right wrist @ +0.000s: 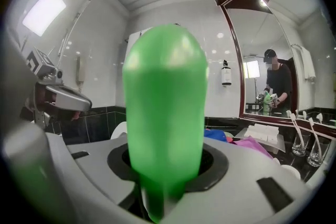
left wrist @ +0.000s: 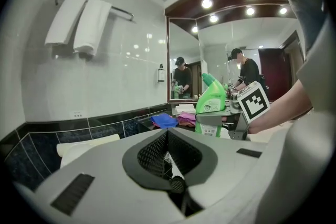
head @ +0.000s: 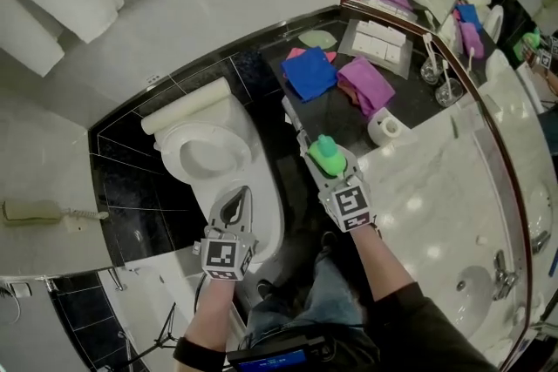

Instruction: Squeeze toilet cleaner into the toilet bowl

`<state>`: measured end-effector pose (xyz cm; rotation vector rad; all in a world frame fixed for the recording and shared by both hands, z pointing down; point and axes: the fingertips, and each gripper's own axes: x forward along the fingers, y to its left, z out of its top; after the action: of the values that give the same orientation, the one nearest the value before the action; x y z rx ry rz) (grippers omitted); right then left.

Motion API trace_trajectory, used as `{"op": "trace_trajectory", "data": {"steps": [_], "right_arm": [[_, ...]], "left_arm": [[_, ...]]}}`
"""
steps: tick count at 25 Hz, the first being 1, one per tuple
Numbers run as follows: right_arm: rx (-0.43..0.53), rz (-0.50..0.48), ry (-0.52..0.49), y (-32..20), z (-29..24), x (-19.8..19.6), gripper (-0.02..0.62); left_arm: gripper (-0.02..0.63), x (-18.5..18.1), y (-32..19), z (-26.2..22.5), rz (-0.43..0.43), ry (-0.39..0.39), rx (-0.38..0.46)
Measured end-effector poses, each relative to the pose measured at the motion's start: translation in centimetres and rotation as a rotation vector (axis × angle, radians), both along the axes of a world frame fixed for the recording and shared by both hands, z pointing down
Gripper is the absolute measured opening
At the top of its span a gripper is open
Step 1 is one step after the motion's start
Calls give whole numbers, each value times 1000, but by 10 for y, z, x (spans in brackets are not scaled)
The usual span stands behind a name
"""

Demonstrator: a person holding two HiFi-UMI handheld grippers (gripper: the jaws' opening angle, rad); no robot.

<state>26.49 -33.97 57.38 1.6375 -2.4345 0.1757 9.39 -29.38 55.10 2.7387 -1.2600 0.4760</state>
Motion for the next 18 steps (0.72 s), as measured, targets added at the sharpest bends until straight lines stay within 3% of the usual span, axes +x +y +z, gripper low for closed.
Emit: {"op": "trace_trajectory", "data": {"steps": [9,18], "right_arm": [[-12,-182,38,86,-43,-131,181],[-38,-297,44,182,-64,-253,181]], "left_arm": [[0,-109,71,-35,-18,27,15],[0,-224,143,-59,-44,40,31]]}}
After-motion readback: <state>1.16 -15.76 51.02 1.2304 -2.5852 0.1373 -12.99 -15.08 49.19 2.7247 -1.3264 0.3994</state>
